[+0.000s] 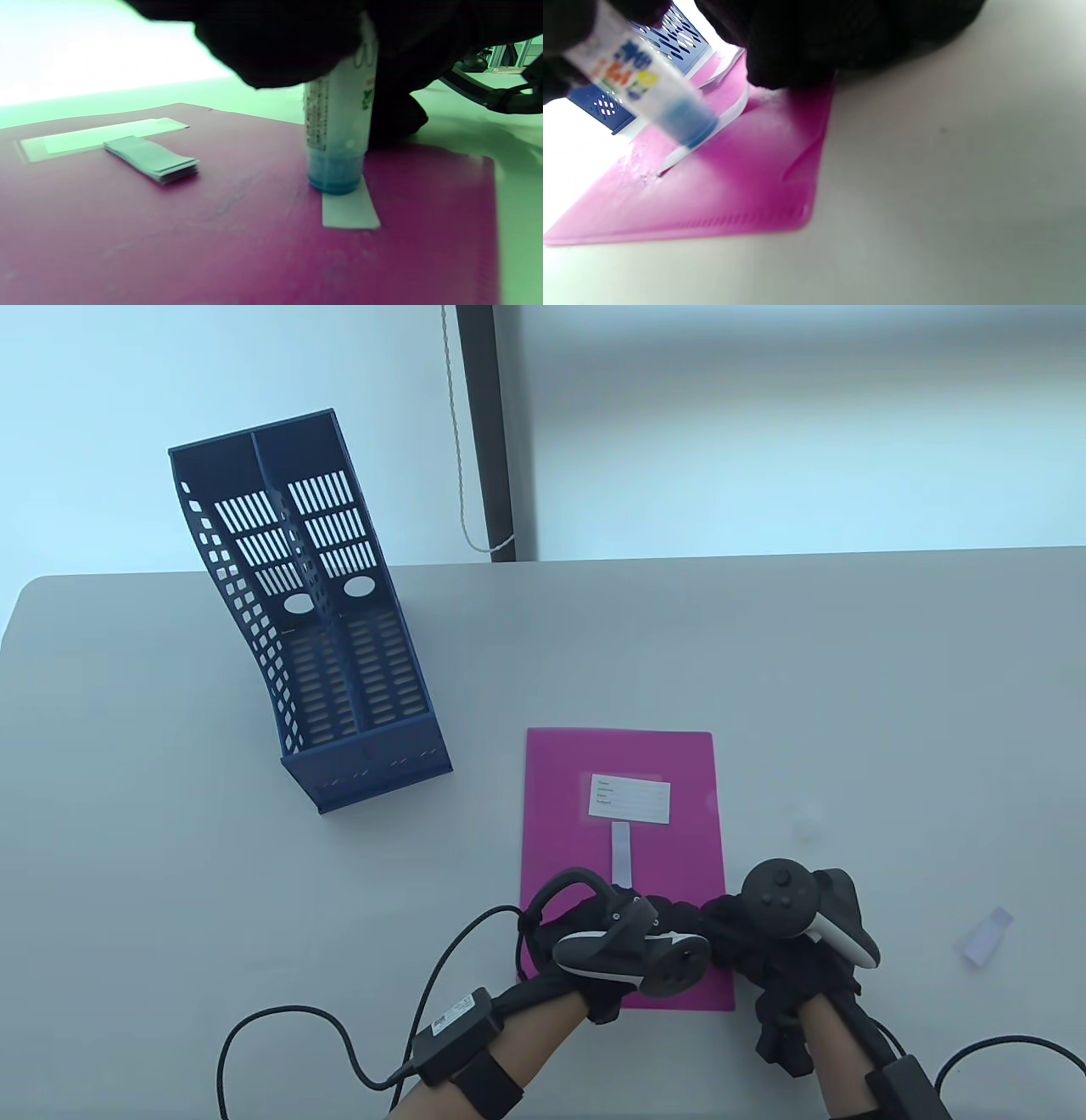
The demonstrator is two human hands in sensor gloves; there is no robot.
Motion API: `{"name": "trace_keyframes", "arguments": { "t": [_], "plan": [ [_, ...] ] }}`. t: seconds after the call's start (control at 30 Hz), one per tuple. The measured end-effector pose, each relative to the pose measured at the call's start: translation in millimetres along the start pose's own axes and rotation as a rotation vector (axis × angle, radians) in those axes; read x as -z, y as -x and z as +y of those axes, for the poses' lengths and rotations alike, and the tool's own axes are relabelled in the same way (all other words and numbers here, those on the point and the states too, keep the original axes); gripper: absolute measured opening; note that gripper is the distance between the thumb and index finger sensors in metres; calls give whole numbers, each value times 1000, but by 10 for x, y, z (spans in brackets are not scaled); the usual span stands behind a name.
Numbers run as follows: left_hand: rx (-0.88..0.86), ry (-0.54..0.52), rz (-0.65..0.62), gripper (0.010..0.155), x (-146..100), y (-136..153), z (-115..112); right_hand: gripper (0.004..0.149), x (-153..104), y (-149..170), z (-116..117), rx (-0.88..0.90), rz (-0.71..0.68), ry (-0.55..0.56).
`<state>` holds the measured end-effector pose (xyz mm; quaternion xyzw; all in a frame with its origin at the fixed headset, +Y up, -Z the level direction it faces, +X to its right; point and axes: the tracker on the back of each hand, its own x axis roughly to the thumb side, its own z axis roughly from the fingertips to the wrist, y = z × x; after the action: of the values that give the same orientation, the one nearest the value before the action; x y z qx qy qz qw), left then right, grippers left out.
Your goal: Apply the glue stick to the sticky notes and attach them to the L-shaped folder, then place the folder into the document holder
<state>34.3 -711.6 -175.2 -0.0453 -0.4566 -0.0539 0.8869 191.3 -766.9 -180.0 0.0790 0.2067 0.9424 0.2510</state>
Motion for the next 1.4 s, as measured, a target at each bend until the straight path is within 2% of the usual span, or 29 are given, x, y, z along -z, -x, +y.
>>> {"name": "trace_keyframes", "arguments": {
  "t": [0.13, 0.2, 0.3, 0.47, 0.67, 0.7, 0.8, 0.87, 1.03, 1.13, 1.2, 1.3, 1.33, 1.4],
  "plan": [
    [-9, -47, -15, 54, 47, -9, -10, 32, 0, 0, -1, -1, 3, 1],
    [4, 0, -18, 53, 10, 0, 11, 32, 1, 0, -2, 0, 2, 0],
    [36, 127, -9, 53, -79, 42, 52, 32, 2, -1, -3, -1, 0, -1],
    [13, -7, -19, 53, -12, -44, 11, 32, 4, 1, -5, 3, 0, -7],
    [33, -63, 0, 54, 77, -83, 0, 32, 5, 4, -7, 7, 1, -5],
    [34, -60, -7, 53, 68, -81, 3, 32, 5, 4, -7, 8, 1, -5],
    [13, 79, -6, 53, 25, -49, 43, 32, 5, 2, -7, 2, 0, -5],
    [19, 111, -10, 53, 7, -45, 53, 32, 5, 2, -7, -1, 0, -3],
    [56, -32, 9, 53, 91, -100, 18, 32, 5, 3, -5, 2, 3, -2],
    [38, -28, 27, 53, 102, -81, 14, 32, 4, 3, -5, 0, 4, 0],
    [34, 20, 20, 53, 69, -65, 32, 32, 3, 1, -4, -1, 2, 0],
    [39, 154, 18, 52, -25, -5, 65, 32, 3, 0, -4, -2, 1, -1],
    [38, 164, 7, 52, -57, 7, 61, 32, 3, -1, -4, -3, 1, 0],
    [35, 116, -3, 53, -107, 28, 40, 32, 5, 0, -5, -2, 2, -3]
  ]
}}
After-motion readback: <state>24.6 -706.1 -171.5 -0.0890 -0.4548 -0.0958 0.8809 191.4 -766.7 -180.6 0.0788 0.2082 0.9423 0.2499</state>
